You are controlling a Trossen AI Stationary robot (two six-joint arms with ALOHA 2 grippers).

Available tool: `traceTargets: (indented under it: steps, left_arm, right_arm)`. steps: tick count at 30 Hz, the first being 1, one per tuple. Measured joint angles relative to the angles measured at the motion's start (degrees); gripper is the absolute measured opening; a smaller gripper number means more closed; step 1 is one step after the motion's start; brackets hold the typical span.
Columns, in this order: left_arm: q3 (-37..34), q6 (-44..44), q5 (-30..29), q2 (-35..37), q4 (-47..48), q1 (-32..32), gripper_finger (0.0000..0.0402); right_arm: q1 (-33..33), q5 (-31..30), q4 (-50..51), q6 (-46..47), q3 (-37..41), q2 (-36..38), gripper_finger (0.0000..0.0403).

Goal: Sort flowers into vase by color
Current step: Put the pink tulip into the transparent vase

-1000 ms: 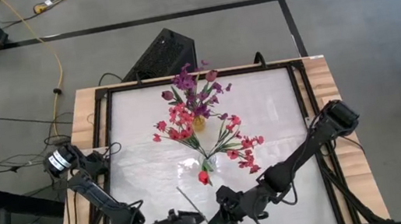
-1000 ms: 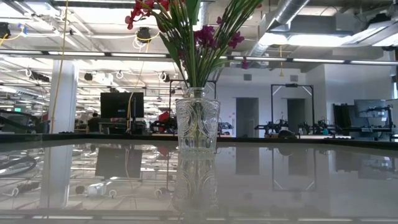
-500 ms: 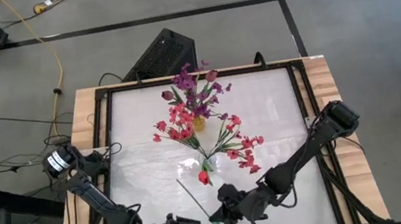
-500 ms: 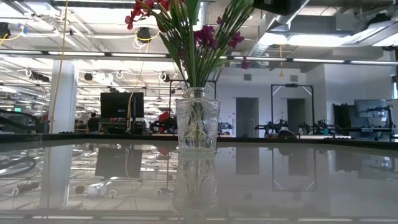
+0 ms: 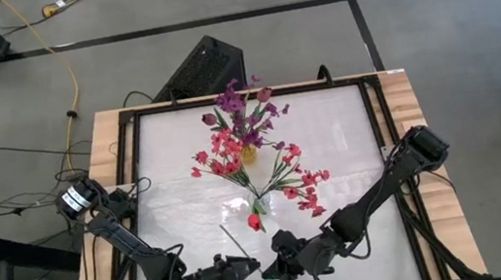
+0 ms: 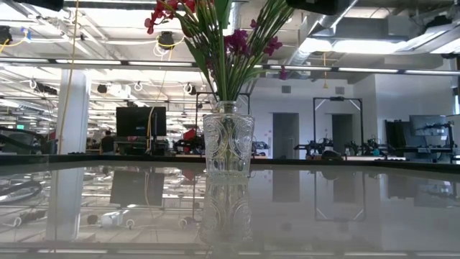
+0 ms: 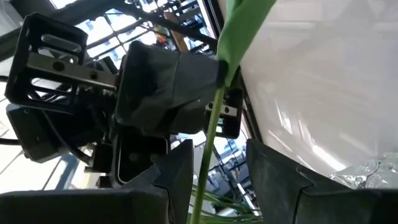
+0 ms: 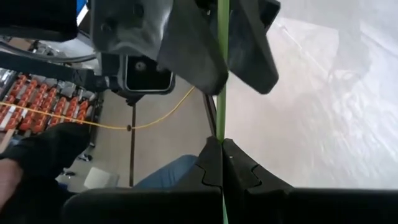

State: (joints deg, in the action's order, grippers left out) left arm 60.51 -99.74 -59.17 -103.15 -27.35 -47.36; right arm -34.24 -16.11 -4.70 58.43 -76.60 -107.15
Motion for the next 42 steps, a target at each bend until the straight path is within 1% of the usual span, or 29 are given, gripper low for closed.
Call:
traceTargets:
  steps: [4,7,10,13,14,19,21,25,30,32,34,38,40,42]
  left_arm:
    - [0.00,0.50,0.04,0.00,0.00,0.32,0.0139]
    - [-0.02,2.64,-0.14,0.00,-0.24,0.43,0.0130]
    - [0.01,4.62,-2.31,0.01,-0.36,0.41,0.0094]
    - [0.09,4.77,-4.37,0.02,-0.36,0.16,0.0030]
    - [0.09,4.60,-4.77,0.02,-0.35,0.07,0.0015]
    - [0.11,5.00,-4.06,0.02,-0.33,-0.12,0.0002]
    - [0.12,5.79,-3.45,0.02,-0.22,-0.10,0.0001]
    - [0.13,9.90,0.36,0.04,1.37,-0.30,0.0000]
    - [0.15,20.51,4.48,0.04,7.33,-0.75,0.0000]
    - [0.15,26.92,6.72,0.04,9.06,-0.99,0.0000]
    - [0.15,35.46,10.75,0.04,9.13,-1.22,0.0000]
    - [0.15,51.06,20.11,0.04,8.61,-1.43,0.0000]
    - [0.12,56.29,21.67,0.04,8.62,-1.40,0.0000]
    - [-0.79,60.52,21.97,0.07,7.61,-1.24,0.0000]
  right_arm:
    - [0.00,1.16,0.06,-0.15,0.00,0.00,0.0019]
    - [0.00,1.22,-0.16,-2.08,0.00,0.00,0.0030]
    - [0.00,1.23,-0.72,-3.30,0.00,0.00,0.0049]
    - [0.02,2.04,-0.91,-3.42,0.00,0.00,0.0065]
    - [0.01,2.73,-0.89,-3.42,0.00,0.00,0.0068]
    - [0.00,2.94,-0.97,-4.49,0.00,0.00,0.0080]
    - [0.00,2.96,-1.19,-7.98,0.00,0.00,0.0086]
    - [-0.61,2.88,-1.89,-18.85,0.00,0.00,0.0105]
    - [-2.03,2.84,-1.81,-26.72,0.00,0.00,0.0138]
    - [-2.69,2.83,-1.73,-29.78,0.00,0.02,0.0154]
    - [-3.56,2.80,-1.73,-34.26,0.00,0.02,0.0169]
    - [-5.80,2.52,-1.74,-49.39,0.00,0.02,0.0189]
    - [-7.01,0.63,-1.76,-57.07,0.00,0.02,0.0195]
    - [-8.19,-3.67,-1.75,-63.41,-0.02,0.02,0.0196]
